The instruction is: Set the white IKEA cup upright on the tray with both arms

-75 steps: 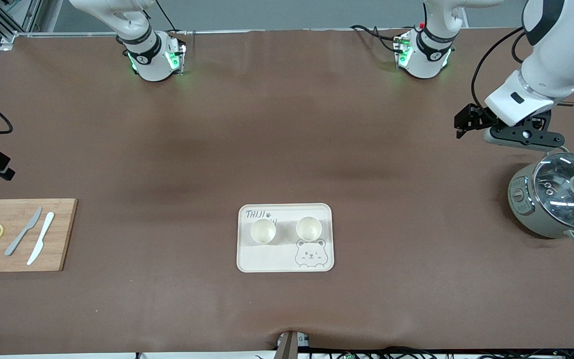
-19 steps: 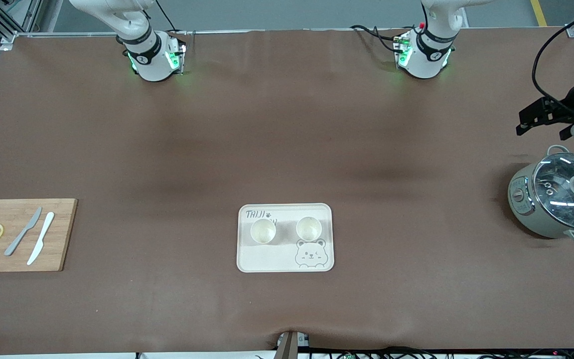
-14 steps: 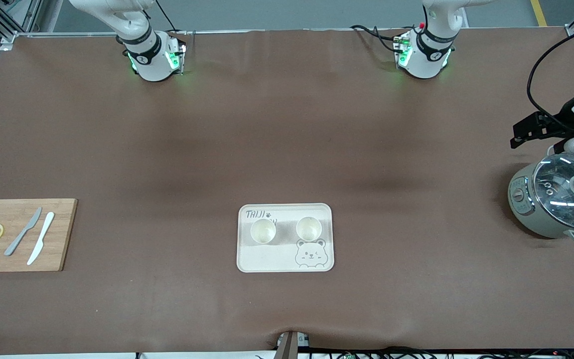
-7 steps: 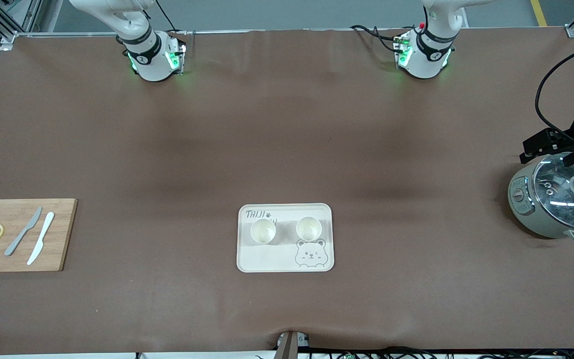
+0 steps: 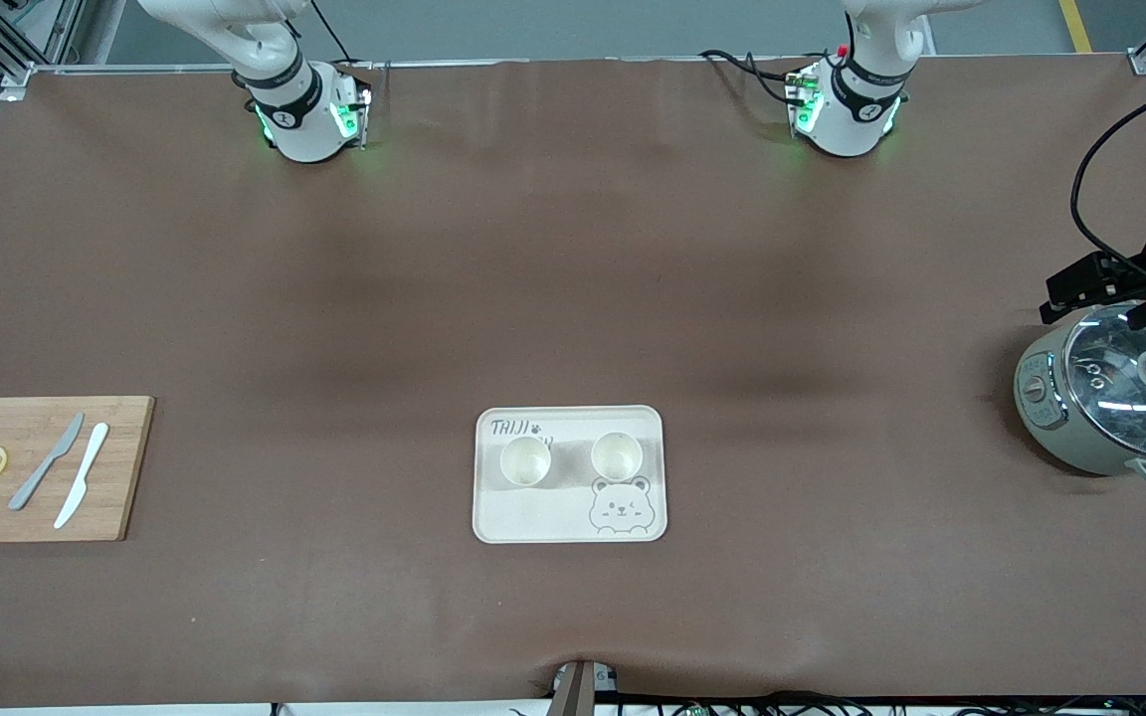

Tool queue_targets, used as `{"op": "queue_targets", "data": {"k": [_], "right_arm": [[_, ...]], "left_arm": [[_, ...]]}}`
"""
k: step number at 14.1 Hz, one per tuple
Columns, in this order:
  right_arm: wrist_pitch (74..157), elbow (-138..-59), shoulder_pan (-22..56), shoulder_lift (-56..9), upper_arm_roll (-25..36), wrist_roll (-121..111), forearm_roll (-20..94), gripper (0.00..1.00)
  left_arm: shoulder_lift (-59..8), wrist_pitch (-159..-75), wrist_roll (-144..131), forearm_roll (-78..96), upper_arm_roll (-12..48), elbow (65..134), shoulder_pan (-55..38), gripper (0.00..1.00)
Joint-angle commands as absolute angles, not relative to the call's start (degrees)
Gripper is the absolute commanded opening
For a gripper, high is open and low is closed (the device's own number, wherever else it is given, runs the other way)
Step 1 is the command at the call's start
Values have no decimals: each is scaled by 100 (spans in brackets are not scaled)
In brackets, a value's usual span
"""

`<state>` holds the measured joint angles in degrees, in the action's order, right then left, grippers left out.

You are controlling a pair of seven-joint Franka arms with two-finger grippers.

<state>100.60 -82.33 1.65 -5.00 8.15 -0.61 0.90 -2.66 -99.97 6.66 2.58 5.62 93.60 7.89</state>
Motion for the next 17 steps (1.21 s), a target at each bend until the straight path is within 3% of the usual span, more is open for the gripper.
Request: {"op": "queue_targets", "data": {"k": [1, 17], "right_arm": [[10046, -8174, 114, -510, 791, -70, 123, 100], [10125, -8174, 149, -519, 791, -53, 141, 100]], "left_arm": [[-272, -9896, 729, 151, 571, 9299, 826, 100], [-299, -9598, 721, -211, 580, 9316, 975, 100]]}}
